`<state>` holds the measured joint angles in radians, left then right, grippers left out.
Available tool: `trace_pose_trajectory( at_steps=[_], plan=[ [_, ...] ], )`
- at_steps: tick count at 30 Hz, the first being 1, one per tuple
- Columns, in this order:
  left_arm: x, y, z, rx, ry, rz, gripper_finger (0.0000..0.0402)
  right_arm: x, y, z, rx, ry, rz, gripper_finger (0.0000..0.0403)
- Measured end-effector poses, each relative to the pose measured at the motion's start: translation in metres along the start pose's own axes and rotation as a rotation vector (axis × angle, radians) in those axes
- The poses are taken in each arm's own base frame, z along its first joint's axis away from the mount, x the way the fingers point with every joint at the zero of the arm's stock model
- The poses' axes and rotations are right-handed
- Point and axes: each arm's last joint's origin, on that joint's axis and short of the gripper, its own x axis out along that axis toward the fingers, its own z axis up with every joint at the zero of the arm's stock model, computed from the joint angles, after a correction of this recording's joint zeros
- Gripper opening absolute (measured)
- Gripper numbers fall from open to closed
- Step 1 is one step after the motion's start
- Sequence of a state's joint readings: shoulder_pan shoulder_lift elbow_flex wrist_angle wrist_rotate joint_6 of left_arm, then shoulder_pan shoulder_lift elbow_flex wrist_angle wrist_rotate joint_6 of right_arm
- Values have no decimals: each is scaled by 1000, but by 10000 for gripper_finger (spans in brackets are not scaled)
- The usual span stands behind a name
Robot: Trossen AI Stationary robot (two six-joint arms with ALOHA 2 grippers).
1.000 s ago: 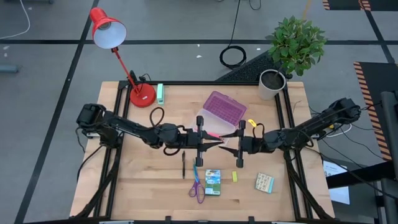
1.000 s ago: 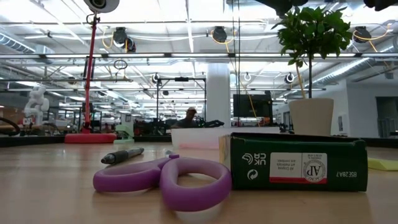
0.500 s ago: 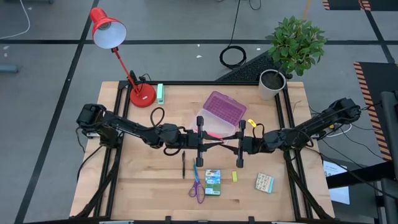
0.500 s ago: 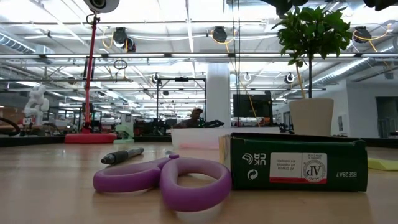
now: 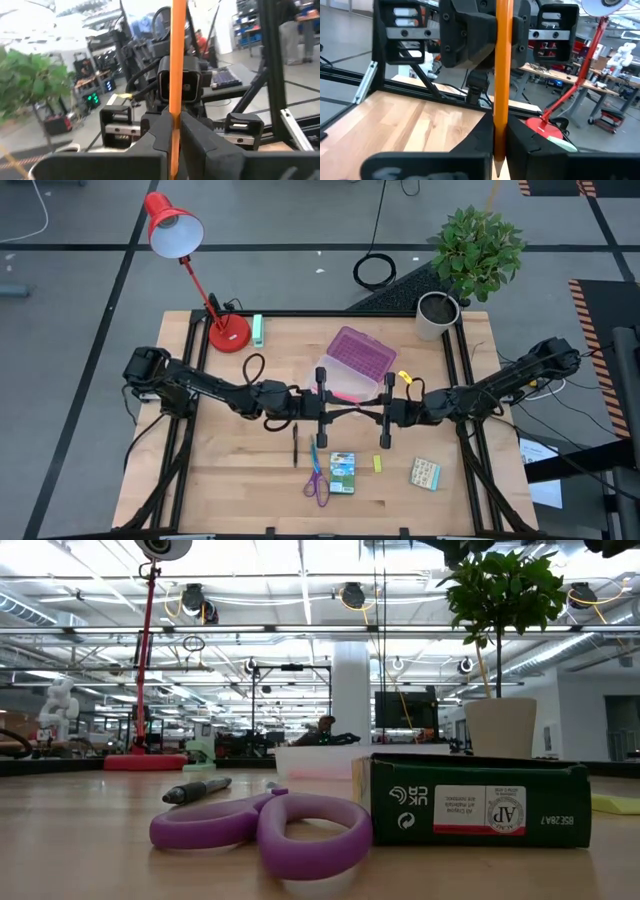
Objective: Pack school essentials
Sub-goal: Put the orange pencil into the purple supply box
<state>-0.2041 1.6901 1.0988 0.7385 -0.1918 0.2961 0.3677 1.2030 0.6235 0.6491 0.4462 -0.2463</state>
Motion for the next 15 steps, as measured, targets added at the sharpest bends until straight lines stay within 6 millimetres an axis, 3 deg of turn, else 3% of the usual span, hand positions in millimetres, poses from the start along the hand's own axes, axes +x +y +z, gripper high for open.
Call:
trace_pose_trajectory(
  at_steps=[7, 11, 15],
  plan=[
    [-14, 1, 9, 19, 163, 56, 126, 0, 0, -1, 20, 7, 1, 27],
    [-35, 3, 28, 41, 273, 110, 180, 0, -1, -2, 59, 19, -29, 20],
    [-61, 10, 40, 13, 407, 119, 203, 2, -7, -6, 145, 52, -76, 16]
  ],
)
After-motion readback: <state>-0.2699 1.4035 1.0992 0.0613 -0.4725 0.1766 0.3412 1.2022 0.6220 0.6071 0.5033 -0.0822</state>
